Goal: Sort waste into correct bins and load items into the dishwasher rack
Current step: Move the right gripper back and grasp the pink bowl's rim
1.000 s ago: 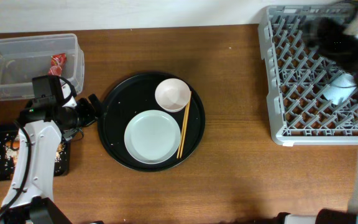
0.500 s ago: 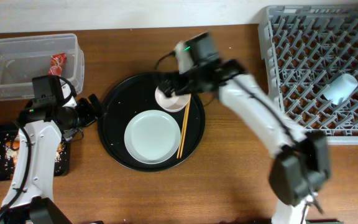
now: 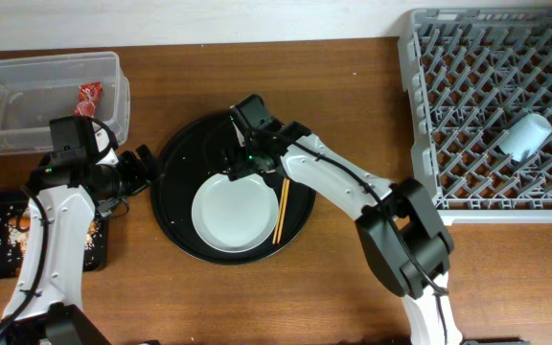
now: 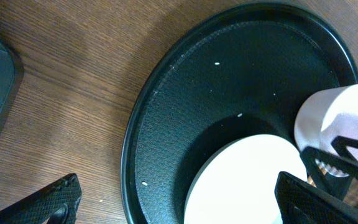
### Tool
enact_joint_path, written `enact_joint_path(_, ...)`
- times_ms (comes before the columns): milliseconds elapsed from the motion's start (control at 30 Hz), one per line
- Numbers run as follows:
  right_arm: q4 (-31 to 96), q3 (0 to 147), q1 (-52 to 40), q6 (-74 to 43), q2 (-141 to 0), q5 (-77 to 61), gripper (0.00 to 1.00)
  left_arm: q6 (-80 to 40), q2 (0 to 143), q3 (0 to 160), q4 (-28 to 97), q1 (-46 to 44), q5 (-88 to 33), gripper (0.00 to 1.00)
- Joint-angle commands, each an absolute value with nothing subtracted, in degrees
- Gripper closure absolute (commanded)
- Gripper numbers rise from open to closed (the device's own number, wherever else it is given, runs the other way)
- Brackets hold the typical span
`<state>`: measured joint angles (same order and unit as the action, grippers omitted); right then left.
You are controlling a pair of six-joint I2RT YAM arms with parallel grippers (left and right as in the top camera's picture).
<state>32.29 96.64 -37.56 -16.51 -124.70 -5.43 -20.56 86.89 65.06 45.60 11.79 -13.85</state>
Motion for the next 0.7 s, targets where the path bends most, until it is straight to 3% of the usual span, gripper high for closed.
enact_joint_path(0, 30.9, 97.0, -37.9, -17.0, -126.8, -0.1, 0.25, -19.7, 87.1, 65.0, 45.5, 11.7, -13.6, 0.01)
enact_joint_path(133, 29.5, 97.0, -37.9, -17.0, -127.7, 2.0, 0.31, -19.7, 87.1, 65.0, 45.5, 11.7, -13.7, 0.01)
enact_joint_path(400, 28.7, 97.1, -37.9, -17.0, -127.7, 2.0, 0.71, -19.7, 87.1, 65.0, 45.5, 11.7, -13.6, 0.01)
enact_joint_path(667, 30.5, 97.0, -38.2, -18.3, -127.8, 2.3, 0.71, -19.7, 87.1, 65.0, 45.5, 11.7, -13.7, 0.01)
